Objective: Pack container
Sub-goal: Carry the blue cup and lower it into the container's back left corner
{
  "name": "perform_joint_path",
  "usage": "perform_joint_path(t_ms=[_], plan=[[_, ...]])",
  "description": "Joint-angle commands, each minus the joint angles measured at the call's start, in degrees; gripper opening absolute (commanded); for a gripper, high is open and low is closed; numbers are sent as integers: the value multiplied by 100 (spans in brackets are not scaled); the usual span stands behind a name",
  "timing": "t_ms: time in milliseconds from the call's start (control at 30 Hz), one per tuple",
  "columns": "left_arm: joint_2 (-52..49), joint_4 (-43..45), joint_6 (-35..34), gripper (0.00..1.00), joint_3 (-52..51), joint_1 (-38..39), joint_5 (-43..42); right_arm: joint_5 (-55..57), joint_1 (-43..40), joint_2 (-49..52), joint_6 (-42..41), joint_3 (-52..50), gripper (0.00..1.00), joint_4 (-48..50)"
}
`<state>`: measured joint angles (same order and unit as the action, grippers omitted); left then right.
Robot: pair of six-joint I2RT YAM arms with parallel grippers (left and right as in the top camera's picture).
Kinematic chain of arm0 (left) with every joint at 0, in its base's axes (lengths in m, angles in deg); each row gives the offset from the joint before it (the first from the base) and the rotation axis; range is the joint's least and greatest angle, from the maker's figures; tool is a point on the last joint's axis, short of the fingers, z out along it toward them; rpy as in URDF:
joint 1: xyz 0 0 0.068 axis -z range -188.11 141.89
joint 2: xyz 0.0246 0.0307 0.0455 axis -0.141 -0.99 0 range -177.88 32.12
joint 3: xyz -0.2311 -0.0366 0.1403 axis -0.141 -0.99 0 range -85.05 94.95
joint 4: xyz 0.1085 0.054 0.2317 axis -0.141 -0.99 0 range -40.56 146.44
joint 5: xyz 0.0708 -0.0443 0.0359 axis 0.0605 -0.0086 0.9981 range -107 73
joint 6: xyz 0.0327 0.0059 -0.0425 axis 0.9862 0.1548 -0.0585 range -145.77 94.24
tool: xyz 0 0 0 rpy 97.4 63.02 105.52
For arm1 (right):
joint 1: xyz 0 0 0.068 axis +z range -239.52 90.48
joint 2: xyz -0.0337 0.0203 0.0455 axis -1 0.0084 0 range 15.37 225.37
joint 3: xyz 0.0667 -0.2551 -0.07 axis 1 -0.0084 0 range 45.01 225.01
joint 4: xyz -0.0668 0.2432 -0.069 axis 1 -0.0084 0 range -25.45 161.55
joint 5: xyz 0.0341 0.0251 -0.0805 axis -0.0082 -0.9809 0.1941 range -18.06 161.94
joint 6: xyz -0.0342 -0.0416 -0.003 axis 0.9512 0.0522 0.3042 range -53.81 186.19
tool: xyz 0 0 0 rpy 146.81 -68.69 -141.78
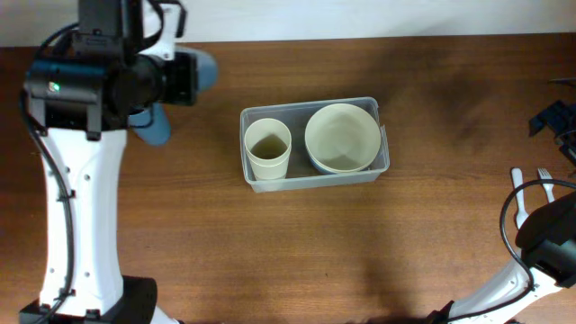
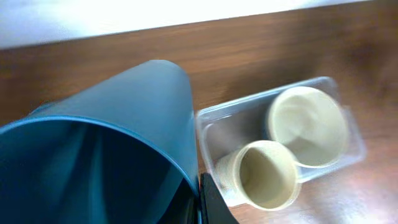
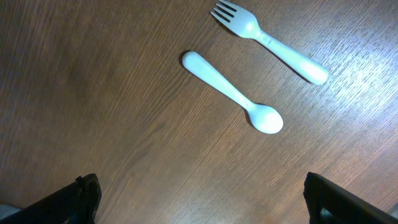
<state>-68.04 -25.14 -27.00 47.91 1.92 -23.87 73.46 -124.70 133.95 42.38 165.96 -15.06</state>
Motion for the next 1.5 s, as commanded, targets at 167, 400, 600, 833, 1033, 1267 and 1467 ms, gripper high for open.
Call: perform_joint_path(t_ms=[167, 400, 600, 833, 1033, 1267, 1467], plan=[[-144, 20, 153, 2, 105, 686, 214, 66, -13, 13, -24, 0, 99, 11], [-595, -79, 151, 2, 105, 901, 210, 66, -13, 13, -24, 0, 99, 11], [-990, -105, 164, 2, 105, 905, 153, 66, -15, 13, -24, 0, 99, 11], [-1276, -358, 304, 1, 105, 911, -345, 66, -15, 15, -24, 0, 99, 11], [-1276, -750, 374, 2, 105, 911, -372, 66, -15, 13, -24, 0, 99, 11], [-1294, -629, 437, 5, 105, 911, -435, 66, -13, 13, -24, 0, 99, 11], [-1298, -455, 538, 12, 105, 909, -431, 66, -13, 15, -24, 0, 99, 11]])
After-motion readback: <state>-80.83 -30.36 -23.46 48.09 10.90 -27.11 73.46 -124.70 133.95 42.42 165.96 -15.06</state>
